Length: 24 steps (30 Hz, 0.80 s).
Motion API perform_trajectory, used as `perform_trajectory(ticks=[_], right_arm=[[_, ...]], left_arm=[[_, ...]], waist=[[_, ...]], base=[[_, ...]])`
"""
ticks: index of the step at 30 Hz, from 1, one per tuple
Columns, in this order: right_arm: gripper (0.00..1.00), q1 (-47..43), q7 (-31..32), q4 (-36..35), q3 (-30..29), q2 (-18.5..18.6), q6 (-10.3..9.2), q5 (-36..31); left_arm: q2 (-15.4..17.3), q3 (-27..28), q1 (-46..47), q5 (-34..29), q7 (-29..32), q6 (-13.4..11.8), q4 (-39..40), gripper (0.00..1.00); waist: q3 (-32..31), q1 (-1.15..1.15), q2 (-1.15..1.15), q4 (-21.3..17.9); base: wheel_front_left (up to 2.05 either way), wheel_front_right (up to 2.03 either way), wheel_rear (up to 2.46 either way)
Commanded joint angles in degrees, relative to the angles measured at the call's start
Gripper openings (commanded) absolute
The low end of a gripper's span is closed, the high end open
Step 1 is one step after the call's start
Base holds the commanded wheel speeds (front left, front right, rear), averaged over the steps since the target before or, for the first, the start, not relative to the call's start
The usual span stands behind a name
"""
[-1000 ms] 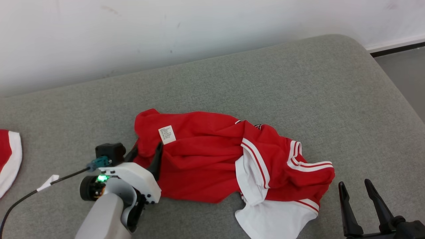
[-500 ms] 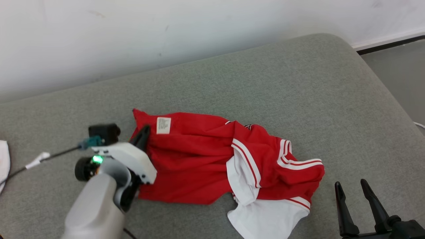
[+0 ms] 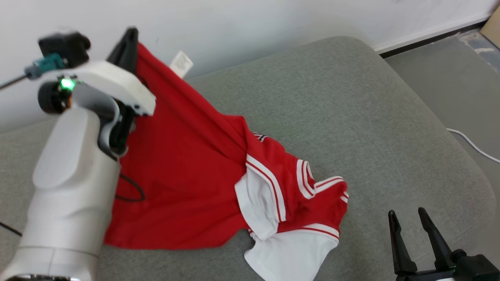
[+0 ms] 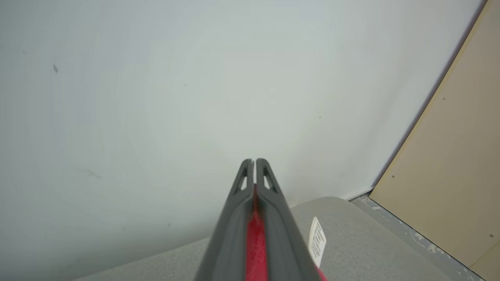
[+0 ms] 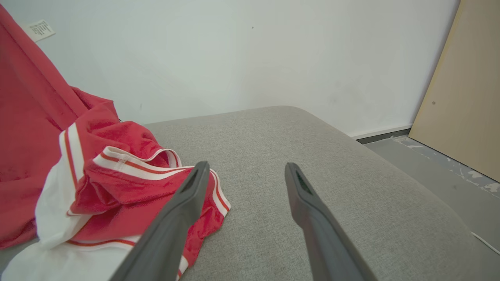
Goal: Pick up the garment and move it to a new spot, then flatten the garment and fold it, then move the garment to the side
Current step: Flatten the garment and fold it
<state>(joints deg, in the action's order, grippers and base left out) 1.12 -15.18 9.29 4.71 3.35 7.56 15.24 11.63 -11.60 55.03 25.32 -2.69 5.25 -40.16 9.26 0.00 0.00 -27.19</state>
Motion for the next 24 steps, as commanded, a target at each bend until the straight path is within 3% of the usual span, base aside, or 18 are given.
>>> perform_trajectory(ticks=[1, 7, 11, 19, 24], right_arm=[[1.00, 0.51, 0.05, 0.12, -0.22, -0.13, -0.15, 0.43], [1.00, 0.16, 0.05, 0.21, -1.09, -0.28, -0.14, 0.31], [1.00, -0.54, 0.05, 0.06, -1.95, -0.32, -0.14, -0.25], [1.00, -3.24, 0.05, -0.07, -2.66, 0.52, -0.14, -0.65], [1.00, -5.08, 0.05, -0.33, -3.24, 1.61, -0.15, -0.77]], left_arm=[[0.43, 0.11, 1.65, -0.62, -0.90, -0.06, 0.11, 0.00], [-0.43, -0.35, 7.92, -0.27, -3.56, 0.51, 1.25, 0.00], [-1.01, -0.67, 6.87, 1.29, -4.14, 1.20, 2.92, 0.00], [-0.10, -1.57, -9.55, 5.34, -1.92, 1.58, 13.34, 0.00], [1.28, 0.23, -26.79, 7.88, -0.93, -1.57, 24.16, 0.00]], waist=[[0.01, 0.00, 0.00, -0.59], [-0.29, 0.00, 0.00, -0.44], [-1.46, 0.00, 0.00, 1.09], [-4.67, 0.00, 0.00, 6.60], [-6.10, 0.00, 0.00, 10.73]], base=[[0.00, 0.00, 0.00], [0.00, 0.00, 0.00], [0.00, 0.00, 0.00], [0.00, 0.00, 0.00], [0.00, 0.00, 0.00]])
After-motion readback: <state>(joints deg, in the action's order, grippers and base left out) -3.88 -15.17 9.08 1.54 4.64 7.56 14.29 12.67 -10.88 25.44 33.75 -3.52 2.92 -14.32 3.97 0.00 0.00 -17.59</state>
